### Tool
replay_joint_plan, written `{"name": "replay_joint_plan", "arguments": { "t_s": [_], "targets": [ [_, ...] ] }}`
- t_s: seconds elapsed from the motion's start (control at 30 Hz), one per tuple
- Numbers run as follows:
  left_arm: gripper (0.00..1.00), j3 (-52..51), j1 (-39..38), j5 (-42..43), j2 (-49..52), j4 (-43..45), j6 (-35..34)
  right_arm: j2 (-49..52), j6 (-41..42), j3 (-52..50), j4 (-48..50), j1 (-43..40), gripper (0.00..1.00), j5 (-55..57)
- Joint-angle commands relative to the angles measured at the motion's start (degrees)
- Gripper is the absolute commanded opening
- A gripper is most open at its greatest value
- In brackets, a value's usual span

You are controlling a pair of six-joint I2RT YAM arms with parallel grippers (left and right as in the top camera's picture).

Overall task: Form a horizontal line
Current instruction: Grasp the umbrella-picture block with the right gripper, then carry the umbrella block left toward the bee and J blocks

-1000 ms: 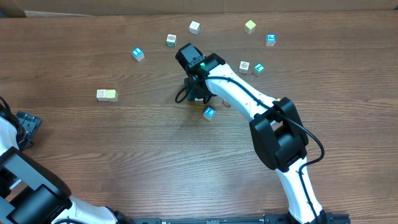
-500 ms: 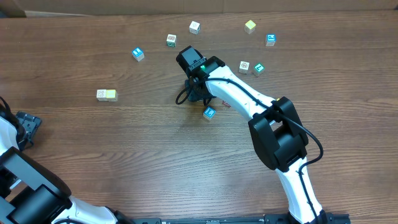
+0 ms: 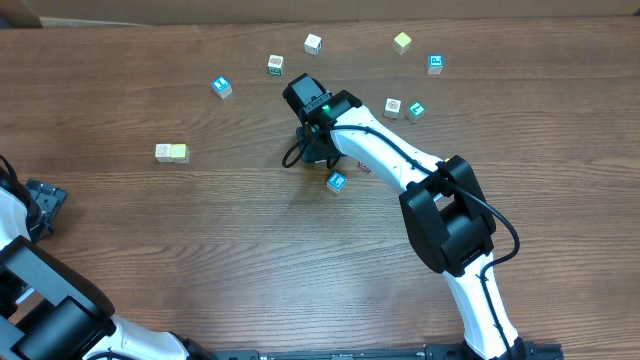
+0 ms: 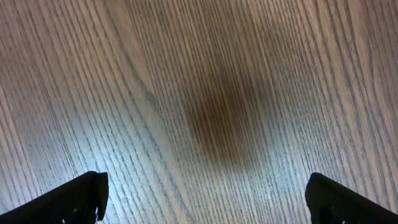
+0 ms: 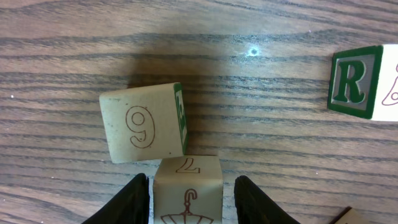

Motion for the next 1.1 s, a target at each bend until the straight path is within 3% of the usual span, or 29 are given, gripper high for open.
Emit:
{"name": "replay_joint_plan", "arguments": {
  "t_s": [0.0, 0.27, 0.63, 0.9, 1.07],
  "targets": [
    [0.99, -0.4, 0.1, -1.2, 0.8, 0.0, 0.2, 0.3, 0.2, -0.6, 0.3, -0.4, 0.42, 0.4],
    [1.0, -0.4, 0.1, -1.2, 0.8, 0.0, 0.2, 0.2, 0.2, -0.6, 0.3, -0.4, 0.38, 0.5],
    [1.0, -0.4, 0.1, -1.2, 0.8, 0.0, 0.2, 0.2, 2.1, 1.2, -2.7, -0.2, 0.23, 1.3],
    [1.0, -0.4, 0.1, -1.2, 0.8, 0.0, 0.2, 0.2, 2.1, 16.5, -13.1, 0.4, 0.22, 0.3],
    [0.99, -0.4, 0.1, -1.2, 0.8, 0.0, 0.2, 0.2, 2.7, 25.9, -12.6, 2.9, 0.21, -3.4]
  ]
}}
